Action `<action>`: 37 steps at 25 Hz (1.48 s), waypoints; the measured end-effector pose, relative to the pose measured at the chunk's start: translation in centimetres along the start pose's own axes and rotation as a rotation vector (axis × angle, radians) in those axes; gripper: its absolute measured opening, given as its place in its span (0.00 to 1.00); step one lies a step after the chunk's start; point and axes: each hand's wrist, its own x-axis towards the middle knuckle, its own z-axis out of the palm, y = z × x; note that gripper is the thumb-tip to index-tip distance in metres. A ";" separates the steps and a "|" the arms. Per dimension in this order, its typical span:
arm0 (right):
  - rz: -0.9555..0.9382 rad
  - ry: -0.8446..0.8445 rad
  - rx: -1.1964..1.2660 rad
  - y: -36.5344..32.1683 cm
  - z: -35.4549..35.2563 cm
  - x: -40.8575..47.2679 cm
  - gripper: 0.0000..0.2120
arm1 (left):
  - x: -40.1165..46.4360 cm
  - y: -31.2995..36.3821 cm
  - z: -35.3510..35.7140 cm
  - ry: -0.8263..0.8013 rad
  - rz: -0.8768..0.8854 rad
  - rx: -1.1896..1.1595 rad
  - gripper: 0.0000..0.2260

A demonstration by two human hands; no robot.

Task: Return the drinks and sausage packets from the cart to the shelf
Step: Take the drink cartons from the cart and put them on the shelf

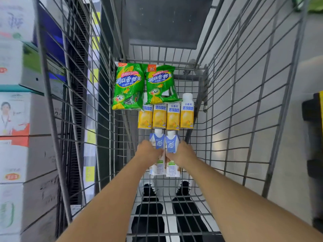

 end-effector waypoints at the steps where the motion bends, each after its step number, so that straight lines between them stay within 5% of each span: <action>1: 0.004 -0.002 -0.044 0.1 -0.1 0.0 0.26 | 0.2 -0.2 0.1 -0.004 -0.024 0.039 0.11; 7: 0.017 -0.038 -0.044 0.4 -0.3 0.0 0.23 | 0.3 -0.6 1.1 -0.036 -0.075 0.094 0.27; 16: -0.037 -0.028 0.057 -1.0 -4.7 -4.1 0.21 | -4.4 -0.2 -2.8 -0.026 -0.006 -0.200 0.05; 21: -0.174 -0.019 0.177 -4.8 -10.1 -10.2 0.24 | -12.0 2.3 -8.9 0.003 0.083 -0.297 0.10; 27: -0.451 0.025 0.213 -12.4 -18.6 -20.9 0.15 | -24.1 5.3 -17.0 0.060 0.291 -0.426 0.07; 37: -1.108 -0.094 -0.106 -26.7 -20.8 -44.9 0.15 | -50.4 0.0 -25.9 0.661 0.559 -0.704 0.14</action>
